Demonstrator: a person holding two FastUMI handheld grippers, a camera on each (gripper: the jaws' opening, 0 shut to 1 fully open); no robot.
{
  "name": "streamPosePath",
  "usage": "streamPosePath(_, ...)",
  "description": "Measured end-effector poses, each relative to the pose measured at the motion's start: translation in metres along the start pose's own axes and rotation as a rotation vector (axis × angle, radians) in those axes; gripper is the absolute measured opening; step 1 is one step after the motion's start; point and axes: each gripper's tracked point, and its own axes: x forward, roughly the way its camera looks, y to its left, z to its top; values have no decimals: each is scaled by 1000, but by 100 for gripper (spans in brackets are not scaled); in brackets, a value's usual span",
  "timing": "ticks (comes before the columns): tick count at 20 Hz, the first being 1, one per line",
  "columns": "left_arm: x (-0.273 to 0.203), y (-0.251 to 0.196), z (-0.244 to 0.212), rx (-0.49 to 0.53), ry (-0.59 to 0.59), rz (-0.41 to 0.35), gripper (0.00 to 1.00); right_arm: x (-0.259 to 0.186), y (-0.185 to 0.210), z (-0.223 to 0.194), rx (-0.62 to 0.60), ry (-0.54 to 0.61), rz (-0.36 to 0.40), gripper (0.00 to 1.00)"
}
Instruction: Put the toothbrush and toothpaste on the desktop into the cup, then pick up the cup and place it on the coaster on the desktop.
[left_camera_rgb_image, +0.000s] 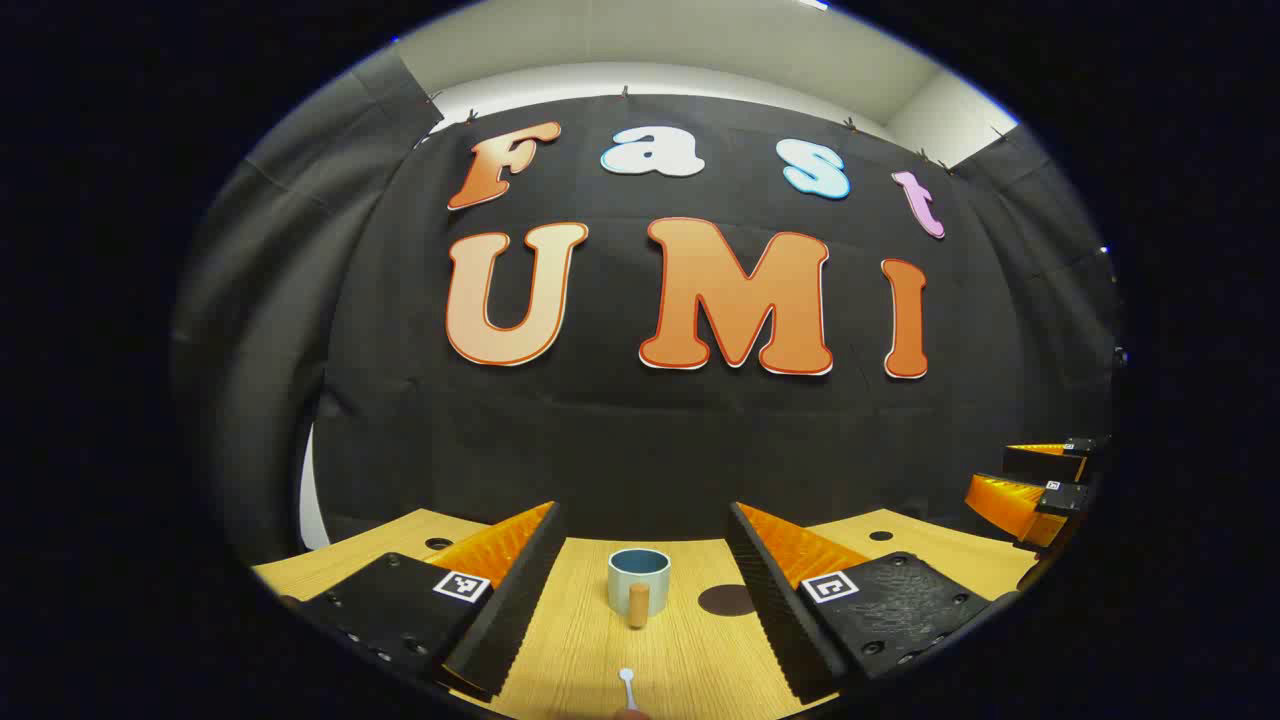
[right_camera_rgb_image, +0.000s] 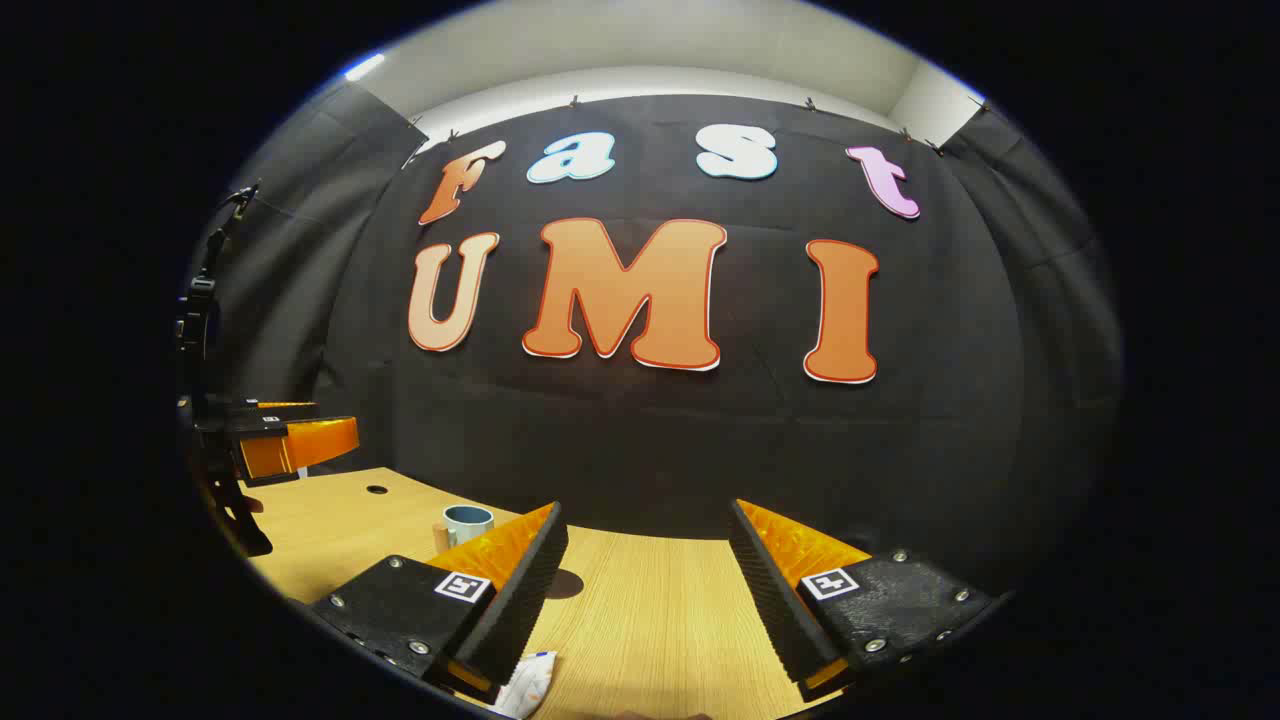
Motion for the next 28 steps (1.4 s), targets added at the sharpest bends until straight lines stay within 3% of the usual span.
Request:
streamPosePath(6, 4, -15, 9, 2, -18, -13, 100, 11, -1, 9, -53, -15, -19, 97)
streamPosePath(9, 4, -13, 2, -4, 1, -9, 97, 8, 7, 1, -58, 3, 4, 97)
streamPosePath(14, 3, -7, -9, -5, 37, 6, 100, 7, 16, -8, -47, 28, 24, 98)
streamPosePath(28, -10, -5, -124, 17, 363, 4, 98, -2, 54, -109, -31, 313, 102, 97)
